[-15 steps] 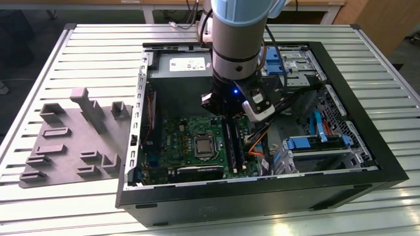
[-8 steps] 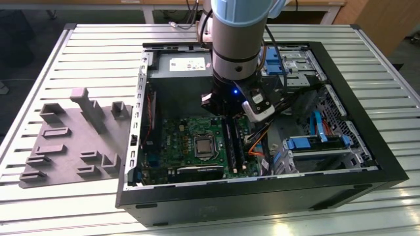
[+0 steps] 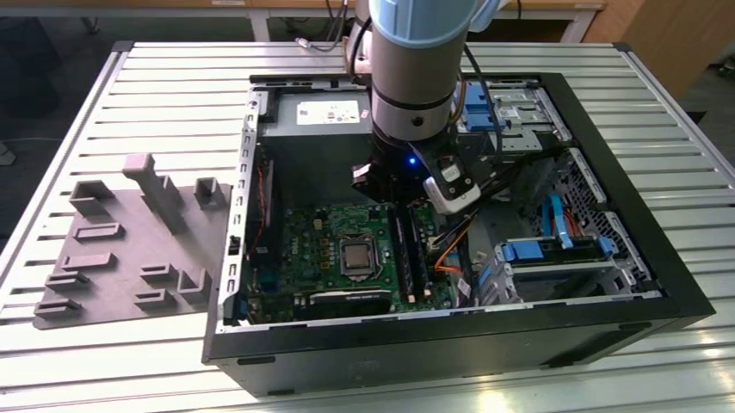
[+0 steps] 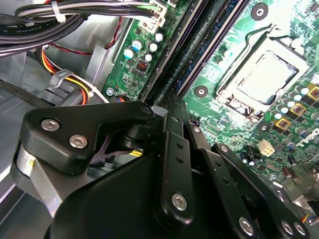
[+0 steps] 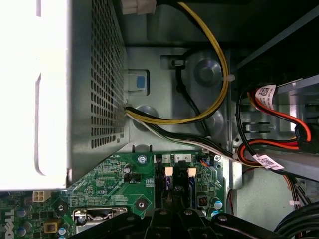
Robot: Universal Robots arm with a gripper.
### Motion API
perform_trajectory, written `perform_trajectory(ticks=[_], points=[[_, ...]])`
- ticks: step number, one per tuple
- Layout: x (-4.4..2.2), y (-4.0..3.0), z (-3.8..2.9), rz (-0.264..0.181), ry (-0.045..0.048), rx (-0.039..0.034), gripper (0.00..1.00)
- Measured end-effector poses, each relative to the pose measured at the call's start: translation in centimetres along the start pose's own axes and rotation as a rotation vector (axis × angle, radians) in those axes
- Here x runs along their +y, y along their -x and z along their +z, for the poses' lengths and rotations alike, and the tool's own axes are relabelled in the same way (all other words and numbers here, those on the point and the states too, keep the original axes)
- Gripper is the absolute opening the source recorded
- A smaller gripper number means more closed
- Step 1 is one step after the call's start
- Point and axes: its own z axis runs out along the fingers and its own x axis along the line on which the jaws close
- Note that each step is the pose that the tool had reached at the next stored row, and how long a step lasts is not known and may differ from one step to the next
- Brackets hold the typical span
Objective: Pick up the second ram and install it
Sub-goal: 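Press down the second ram until it locks into place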
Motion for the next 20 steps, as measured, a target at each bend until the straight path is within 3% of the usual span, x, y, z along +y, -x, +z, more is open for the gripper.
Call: perform_trajectory(ticks=[7, 20], points=[[0.02, 0.02, -0.22, 0.0, 0.0009, -0.0004, 0.11], [0.09, 0.09, -1.61, 0.0, -0.0001, -0.0001, 0.11]])
